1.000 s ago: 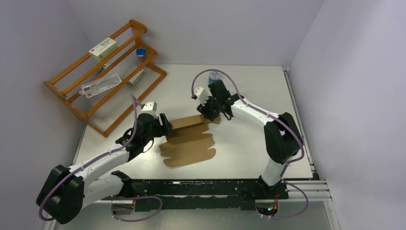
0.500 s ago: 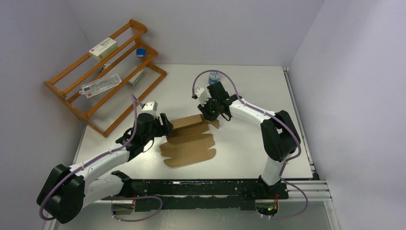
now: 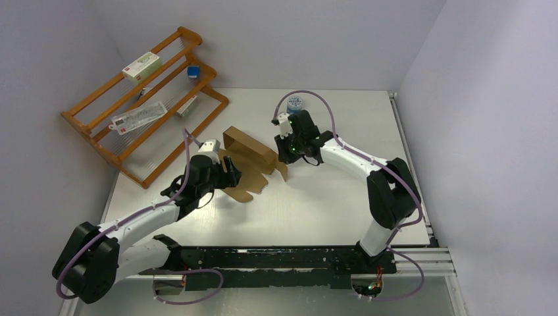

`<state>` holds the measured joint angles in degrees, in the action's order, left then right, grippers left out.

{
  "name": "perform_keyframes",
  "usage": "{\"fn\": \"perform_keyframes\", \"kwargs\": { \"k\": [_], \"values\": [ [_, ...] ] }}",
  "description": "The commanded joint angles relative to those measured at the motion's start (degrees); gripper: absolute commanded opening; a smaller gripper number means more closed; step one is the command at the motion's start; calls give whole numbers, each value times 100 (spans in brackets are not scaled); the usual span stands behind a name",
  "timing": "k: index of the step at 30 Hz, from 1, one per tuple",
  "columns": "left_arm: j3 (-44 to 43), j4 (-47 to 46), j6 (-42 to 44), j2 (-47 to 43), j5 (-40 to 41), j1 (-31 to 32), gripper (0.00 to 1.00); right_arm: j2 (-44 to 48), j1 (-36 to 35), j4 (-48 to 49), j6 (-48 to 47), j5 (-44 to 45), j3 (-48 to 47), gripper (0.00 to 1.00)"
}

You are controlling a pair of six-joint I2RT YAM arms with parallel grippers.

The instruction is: Fold the paper box

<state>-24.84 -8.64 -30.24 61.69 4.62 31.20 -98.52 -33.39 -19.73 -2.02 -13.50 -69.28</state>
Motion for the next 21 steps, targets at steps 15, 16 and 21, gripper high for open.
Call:
{"fn": "perform_keyframes", "kwargs": {
  "k": [15, 16, 21],
  "values": [
    [15, -1484, 626, 312, -891, 44, 72, 114, -273, 252, -142, 706, 171, 30],
    [9, -1637, 704, 419, -904, 108, 72, 73, -288, 273, -148, 712, 155, 30],
    [-126, -2273, 1010, 1176, -491, 731, 72, -51, -311, 471, -202, 819, 165, 26]
  ]
}}
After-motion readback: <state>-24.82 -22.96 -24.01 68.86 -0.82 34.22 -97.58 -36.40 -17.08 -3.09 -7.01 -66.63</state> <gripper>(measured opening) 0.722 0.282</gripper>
